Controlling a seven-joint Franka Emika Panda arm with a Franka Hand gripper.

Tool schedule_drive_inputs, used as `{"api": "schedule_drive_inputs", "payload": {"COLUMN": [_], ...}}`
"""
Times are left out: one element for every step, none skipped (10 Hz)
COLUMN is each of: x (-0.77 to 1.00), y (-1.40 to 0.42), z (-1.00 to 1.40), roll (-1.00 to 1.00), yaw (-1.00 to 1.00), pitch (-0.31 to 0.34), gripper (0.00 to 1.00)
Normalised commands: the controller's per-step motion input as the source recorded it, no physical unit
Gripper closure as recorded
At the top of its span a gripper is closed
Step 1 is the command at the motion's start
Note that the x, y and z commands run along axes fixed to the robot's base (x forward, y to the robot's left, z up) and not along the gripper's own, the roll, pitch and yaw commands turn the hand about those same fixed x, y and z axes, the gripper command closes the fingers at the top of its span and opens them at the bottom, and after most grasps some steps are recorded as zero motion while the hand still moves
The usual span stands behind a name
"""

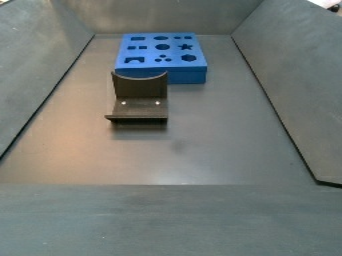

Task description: Insert the rectangle object.

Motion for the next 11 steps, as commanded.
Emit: {"api": "schedule_drive_inputs", "payload": {"x": [-0.27, -0.21, 0.08, 0.13, 0.14, 0.14, 0.0, 0.09, 0.13, 0.65, 0.8], "y": [0.46, 0.31, -0.34, -0.37, -0.25, -0.15, -0.06, -0.03, -0.23, -0.43, -0.46], "z": [-0.55, -0.37, 0.61, 0.64, 0.44, 0.23, -0.13, -0.27, -0.65, -0.87, -0.97], "roll": [-0.11, -0.13, 0.03, 0.04, 0.06, 0.05, -0.04, -0.13, -0.15, -0.03, -0.02], "yaw": [0.04, 0.01, -0.22, -0.21, -0.14, -0.09, 0.0, -0.03, -0.17, -0.13, -0.01], "pitch": [-0.096, -0.154, 0.191, 0.246, 0.282, 0.256, 0.0, 0.0, 0.0, -0.04, -0.049], "gripper": [1.0, 1.0, 1.0, 1.0, 1.0, 1.0, 1.0, 1.0, 1.0, 1.0, 1.0]}}
